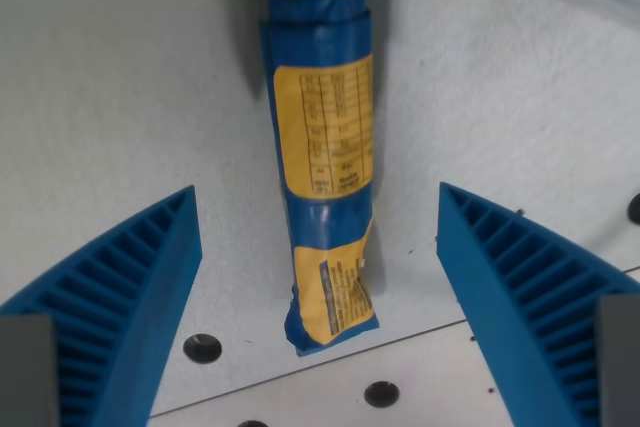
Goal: Move above the blue bag
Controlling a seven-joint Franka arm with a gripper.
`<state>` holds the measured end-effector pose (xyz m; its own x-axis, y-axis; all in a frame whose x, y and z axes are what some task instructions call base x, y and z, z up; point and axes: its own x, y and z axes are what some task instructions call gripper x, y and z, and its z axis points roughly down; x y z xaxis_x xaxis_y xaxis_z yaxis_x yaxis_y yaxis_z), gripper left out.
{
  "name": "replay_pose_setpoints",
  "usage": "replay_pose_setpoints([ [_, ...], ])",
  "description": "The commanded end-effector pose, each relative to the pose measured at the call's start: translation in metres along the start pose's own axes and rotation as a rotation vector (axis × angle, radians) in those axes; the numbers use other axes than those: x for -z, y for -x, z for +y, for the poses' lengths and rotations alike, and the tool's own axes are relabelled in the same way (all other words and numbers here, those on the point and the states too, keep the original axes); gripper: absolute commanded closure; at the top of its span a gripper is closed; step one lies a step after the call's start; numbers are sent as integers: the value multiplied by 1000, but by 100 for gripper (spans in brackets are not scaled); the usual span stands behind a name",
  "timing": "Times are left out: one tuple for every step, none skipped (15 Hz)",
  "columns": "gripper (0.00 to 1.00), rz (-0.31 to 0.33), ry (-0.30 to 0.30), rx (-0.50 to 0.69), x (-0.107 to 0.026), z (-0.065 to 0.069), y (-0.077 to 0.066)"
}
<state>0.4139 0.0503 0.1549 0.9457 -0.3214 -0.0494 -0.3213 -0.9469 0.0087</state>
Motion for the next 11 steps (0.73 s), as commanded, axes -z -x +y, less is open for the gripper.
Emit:
replay_pose_setpoints([
  [0, 75, -61, -59, -9, -3, 7],
  [0, 74, -61, -58, -11, -3, 8],
  [0, 72, -60, -55, -12, -4, 9],
  [0, 73, -60, -52, -14, -4, 10],
  [0, 74, -60, -51, -15, -4, 10],
  [0, 76, -60, -49, -16, -3, 11],
  [0, 77, -60, -48, -16, -3, 11],
  [0, 78, -59, -46, -16, -3, 12],
  [0, 79, -60, -46, -17, -3, 13],
  [0, 79, -60, -46, -17, -3, 13],
  [0, 79, -60, -46, -17, -3, 13],
])
